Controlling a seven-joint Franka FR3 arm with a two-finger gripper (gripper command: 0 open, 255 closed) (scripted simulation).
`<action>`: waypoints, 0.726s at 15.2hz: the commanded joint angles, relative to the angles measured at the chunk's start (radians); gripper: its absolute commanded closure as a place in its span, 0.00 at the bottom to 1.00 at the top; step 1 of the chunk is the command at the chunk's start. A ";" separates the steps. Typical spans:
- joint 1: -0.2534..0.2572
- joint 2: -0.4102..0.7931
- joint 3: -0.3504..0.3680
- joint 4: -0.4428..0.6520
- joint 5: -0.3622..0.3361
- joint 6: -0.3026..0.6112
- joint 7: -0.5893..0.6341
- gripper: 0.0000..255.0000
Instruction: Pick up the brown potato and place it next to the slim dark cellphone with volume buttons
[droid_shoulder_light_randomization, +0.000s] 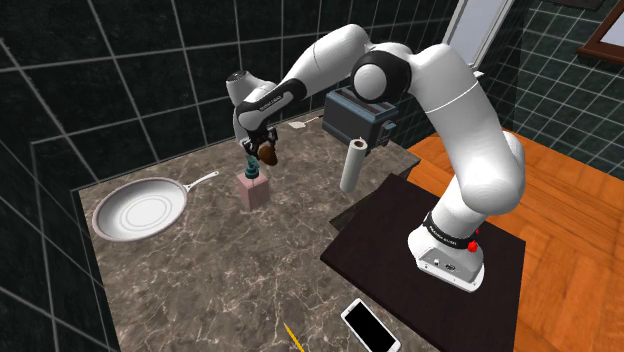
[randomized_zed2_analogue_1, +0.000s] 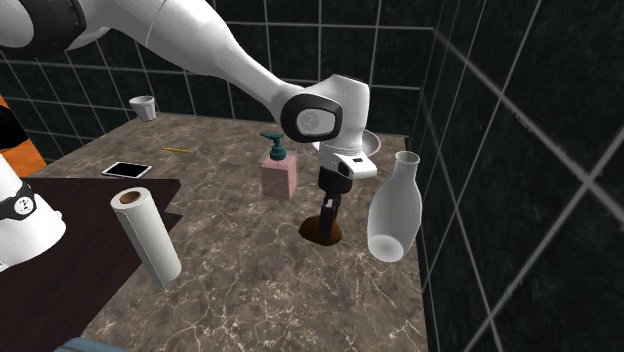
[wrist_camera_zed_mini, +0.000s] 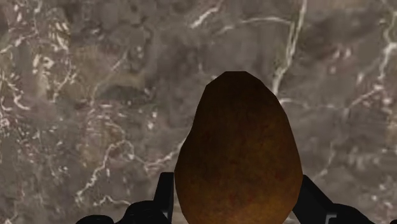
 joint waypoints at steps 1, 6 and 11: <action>-0.001 -0.014 0.001 -0.004 0.001 -0.010 -0.003 1.00; -0.002 -0.059 0.005 -0.012 0.006 -0.046 -0.011 1.00; -0.003 -0.100 0.008 -0.014 0.011 -0.085 -0.021 1.00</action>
